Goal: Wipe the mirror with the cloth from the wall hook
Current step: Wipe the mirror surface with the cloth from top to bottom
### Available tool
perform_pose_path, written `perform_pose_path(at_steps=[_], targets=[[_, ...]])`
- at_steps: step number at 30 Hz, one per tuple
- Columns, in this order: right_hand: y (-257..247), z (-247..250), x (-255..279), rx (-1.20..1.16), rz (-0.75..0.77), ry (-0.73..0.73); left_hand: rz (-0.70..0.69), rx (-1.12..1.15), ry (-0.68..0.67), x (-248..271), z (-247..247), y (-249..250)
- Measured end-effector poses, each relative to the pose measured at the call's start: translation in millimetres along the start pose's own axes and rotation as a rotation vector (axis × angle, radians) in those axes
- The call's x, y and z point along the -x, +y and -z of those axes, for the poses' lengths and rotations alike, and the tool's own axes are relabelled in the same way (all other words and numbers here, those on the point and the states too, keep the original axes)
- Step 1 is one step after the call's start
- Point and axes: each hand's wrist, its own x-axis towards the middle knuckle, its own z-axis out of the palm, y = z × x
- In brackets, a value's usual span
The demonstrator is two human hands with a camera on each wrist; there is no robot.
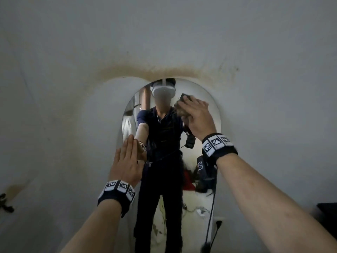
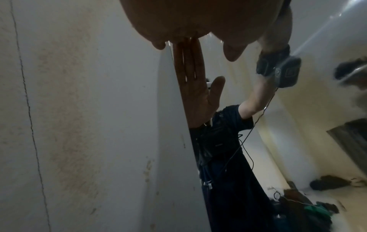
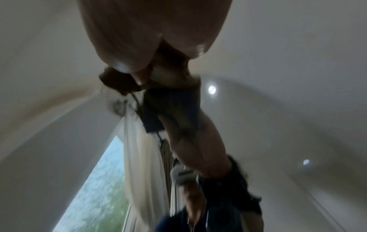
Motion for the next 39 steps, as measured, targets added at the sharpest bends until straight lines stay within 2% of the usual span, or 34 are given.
perform_pose_path(at_steps=[4, 10, 13, 16, 18, 20, 22, 24, 27, 35, 39], targets=[[-1.9, -55.7, 81.1, -0.048, 0.061, -0.043, 0.04, 0.055, -0.018, 0.9, -12.7, 5.6], [7.2, -100.8, 233.4, -0.096, 0.095, -0.364, 0.048, 0.055, -0.031, 0.3, -16.2, 3.2], [1.7, -105.7, 268.9, -0.148, 0.068, -0.423, 0.017, 0.046, -0.017, 1.6, -19.1, -3.2], [-8.2, -84.4, 252.1, -0.288, -0.133, -0.34, -0.021, 0.037, -0.005, 3.4, -21.5, -9.3], [-12.9, -55.2, 220.0, -0.364, -0.247, -0.168, -0.034, 0.027, -0.013, 4.1, -21.8, -11.4], [-10.2, -20.9, 176.8, -0.277, -0.236, 0.094, -0.043, 0.047, -0.009, 3.2, -20.5, -10.6], [3.7, 3.2, 132.7, -0.047, -0.145, 0.325, -0.044, 0.082, -0.013, 1.9, -19.3, -9.0], [20.1, 7.2, 104.0, 0.078, -0.139, 0.373, -0.033, 0.101, -0.001, 2.4, -20.9, -8.8], [36.9, -23.5, 122.6, 0.044, -0.176, 0.174, -0.04, 0.09, 0.029, 2.9, -26.5, -6.7], [26.0, -92.3, 314.0, -0.005, -0.272, -0.186, -0.042, 0.069, 0.031, 14.9, -43.5, -4.6], [21.8, -100.8, 365.0, -0.011, -0.321, -0.309, -0.055, 0.011, 0.003, 28.8, -52.6, -3.9]])
